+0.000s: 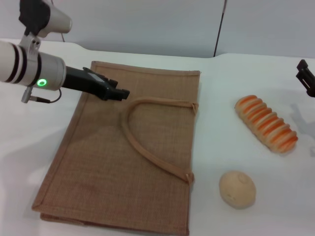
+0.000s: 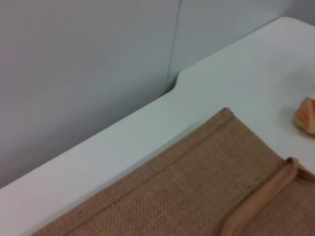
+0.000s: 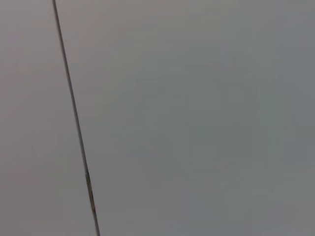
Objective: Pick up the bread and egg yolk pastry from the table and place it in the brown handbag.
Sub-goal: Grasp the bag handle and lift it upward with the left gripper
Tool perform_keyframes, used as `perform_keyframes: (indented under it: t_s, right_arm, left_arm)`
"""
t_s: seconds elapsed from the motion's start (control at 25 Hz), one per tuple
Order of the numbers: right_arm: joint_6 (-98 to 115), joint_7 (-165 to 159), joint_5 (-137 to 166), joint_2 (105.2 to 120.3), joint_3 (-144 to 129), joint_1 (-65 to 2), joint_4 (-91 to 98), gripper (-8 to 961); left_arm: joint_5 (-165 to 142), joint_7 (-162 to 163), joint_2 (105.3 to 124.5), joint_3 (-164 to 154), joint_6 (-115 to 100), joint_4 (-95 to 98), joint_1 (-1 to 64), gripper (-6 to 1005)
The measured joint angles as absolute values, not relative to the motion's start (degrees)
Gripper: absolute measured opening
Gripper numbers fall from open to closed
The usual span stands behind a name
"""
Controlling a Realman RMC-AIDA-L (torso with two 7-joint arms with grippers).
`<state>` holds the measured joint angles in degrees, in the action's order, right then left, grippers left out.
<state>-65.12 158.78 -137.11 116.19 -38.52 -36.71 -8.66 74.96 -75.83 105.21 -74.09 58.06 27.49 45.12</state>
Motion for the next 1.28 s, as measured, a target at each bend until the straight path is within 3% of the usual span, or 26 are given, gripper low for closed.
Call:
perform_keyframes:
  t_s: [0.4, 1.28]
  right_arm:
    - [-64.9, 158.2, -137.0, 116.19, -38.6, -37.2, -8.9, 819]
    - [-65.1, 154.2, -134.1, 116.12, -39.2, -38.1, -8.5, 820]
  left_arm:
    - [72.5, -66.7, 105.08, -74.3, 57.2, 23.7, 48.6, 617]
    - [66.6, -61.0, 106.5, -74.2, 54.0, 21.7, 52.3, 619]
